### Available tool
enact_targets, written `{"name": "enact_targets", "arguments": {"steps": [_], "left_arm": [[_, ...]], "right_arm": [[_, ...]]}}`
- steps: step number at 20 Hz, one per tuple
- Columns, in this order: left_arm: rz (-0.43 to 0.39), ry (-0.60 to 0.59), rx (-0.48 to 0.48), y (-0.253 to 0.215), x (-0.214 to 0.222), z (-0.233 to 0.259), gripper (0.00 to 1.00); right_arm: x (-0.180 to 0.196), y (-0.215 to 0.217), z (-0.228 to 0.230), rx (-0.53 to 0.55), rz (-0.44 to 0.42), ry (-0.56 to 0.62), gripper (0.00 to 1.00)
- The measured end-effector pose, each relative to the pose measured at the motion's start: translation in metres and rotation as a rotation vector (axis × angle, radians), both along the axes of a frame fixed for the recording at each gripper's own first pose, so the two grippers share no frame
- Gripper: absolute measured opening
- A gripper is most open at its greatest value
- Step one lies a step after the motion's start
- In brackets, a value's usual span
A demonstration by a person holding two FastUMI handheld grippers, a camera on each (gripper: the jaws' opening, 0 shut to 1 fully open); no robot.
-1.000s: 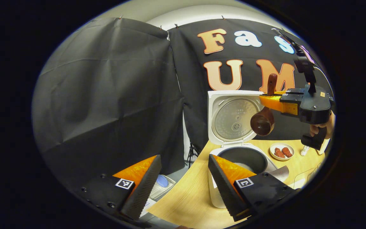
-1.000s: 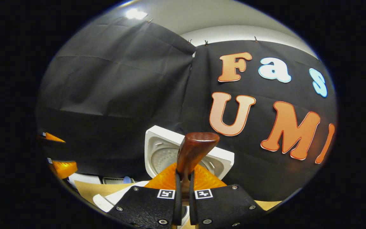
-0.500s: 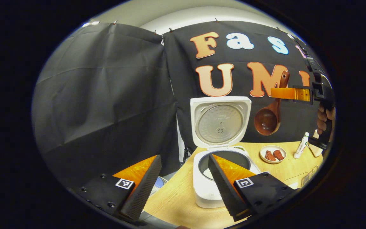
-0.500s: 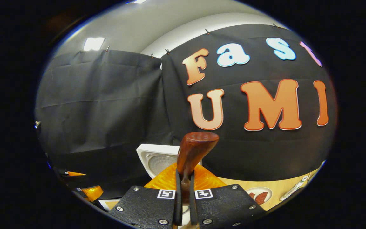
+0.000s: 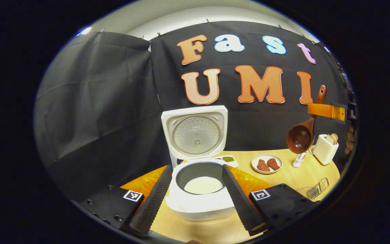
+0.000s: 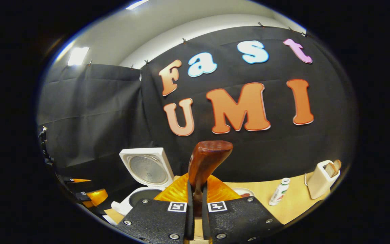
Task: Close the left gripper, press the button to open the rice cooker; take a wooden spoon from the chopstick holder with the right hand, scoop a spoonful of rice and pour it into the rice cooker, then put the wooden spoon back into the chopstick holder.
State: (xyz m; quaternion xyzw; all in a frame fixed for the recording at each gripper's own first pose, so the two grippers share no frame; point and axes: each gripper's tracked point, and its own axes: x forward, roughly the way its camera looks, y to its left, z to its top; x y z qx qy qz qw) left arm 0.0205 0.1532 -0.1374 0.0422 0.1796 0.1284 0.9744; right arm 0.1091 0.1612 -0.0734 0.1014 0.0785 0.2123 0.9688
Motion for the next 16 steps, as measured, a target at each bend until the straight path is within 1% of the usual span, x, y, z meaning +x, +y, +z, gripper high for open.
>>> {"name": "enact_targets", "arguments": {"steps": [1, 2, 5, 6, 9, 14, 15, 16], "left_arm": [[-0.017, -0.002, 0.004, -0.009, 0.003, 0.001, 1.00], [-0.034, -0.004, 0.004, -0.019, 0.007, 0.002, 0.97], [-0.100, 0.004, -0.010, -0.051, 0.015, 0.000, 0.96], [-0.118, 0.004, -0.010, -0.061, 0.017, 0.000, 1.00], [-0.167, 0.004, 0.000, -0.083, 0.025, 0.003, 1.00], [-0.199, -0.013, 0.001, -0.104, 0.035, 0.012, 1.00], [-0.200, -0.019, 0.004, -0.105, 0.036, 0.015, 0.97], [-0.200, -0.023, 0.009, -0.107, 0.037, 0.017, 1.00]], "right_arm": [[-0.003, -0.019, -0.008, -0.005, -0.033, 0.015, 0.08], [-0.007, -0.037, -0.017, -0.016, -0.064, 0.031, 0.08], [-0.019, -0.086, -0.049, -0.044, -0.148, 0.091, 0.08], [-0.024, -0.101, -0.060, -0.048, -0.167, 0.117, 0.08], [-0.037, -0.137, -0.089, -0.060, -0.229, 0.178, 0.08], [-0.055, -0.182, -0.127, -0.067, -0.316, 0.253, 0.08], [-0.058, -0.192, -0.135, -0.069, -0.338, 0.271, 0.08], [-0.061, -0.201, -0.143, -0.071, -0.357, 0.282, 0.08]]}}
